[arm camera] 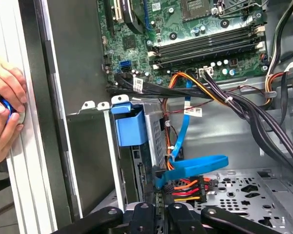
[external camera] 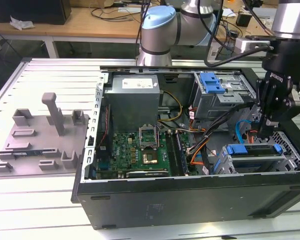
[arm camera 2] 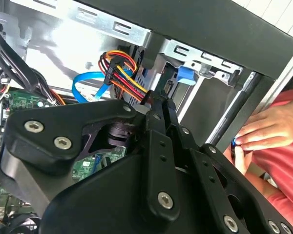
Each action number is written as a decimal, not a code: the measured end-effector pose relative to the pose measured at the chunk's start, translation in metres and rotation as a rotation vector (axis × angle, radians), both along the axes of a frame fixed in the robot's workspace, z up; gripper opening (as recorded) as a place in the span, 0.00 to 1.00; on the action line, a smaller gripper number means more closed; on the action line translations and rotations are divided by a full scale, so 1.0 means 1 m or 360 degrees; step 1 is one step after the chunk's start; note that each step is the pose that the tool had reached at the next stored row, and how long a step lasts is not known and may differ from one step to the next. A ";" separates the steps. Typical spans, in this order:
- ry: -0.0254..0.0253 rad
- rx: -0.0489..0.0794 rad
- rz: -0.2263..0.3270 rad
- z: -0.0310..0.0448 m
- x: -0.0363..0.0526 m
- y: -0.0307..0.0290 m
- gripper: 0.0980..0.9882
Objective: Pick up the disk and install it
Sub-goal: 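Insert the first disk wire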
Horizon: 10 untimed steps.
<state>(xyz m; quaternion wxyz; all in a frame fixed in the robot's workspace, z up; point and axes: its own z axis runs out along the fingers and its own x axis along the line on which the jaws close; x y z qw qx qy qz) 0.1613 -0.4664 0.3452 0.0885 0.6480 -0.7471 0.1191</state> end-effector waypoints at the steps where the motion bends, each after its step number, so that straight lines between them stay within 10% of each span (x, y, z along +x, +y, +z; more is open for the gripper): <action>1: 0.00059 0.0011 0.0000 0.0000 0.0007 -0.0025 0.08; 8: 0.00083 0.0049 0.0000 0.0042 0.0034 -0.0120 0.08; 10: 0.00084 0.0111 0.0002 0.0051 0.0035 -0.0150 0.08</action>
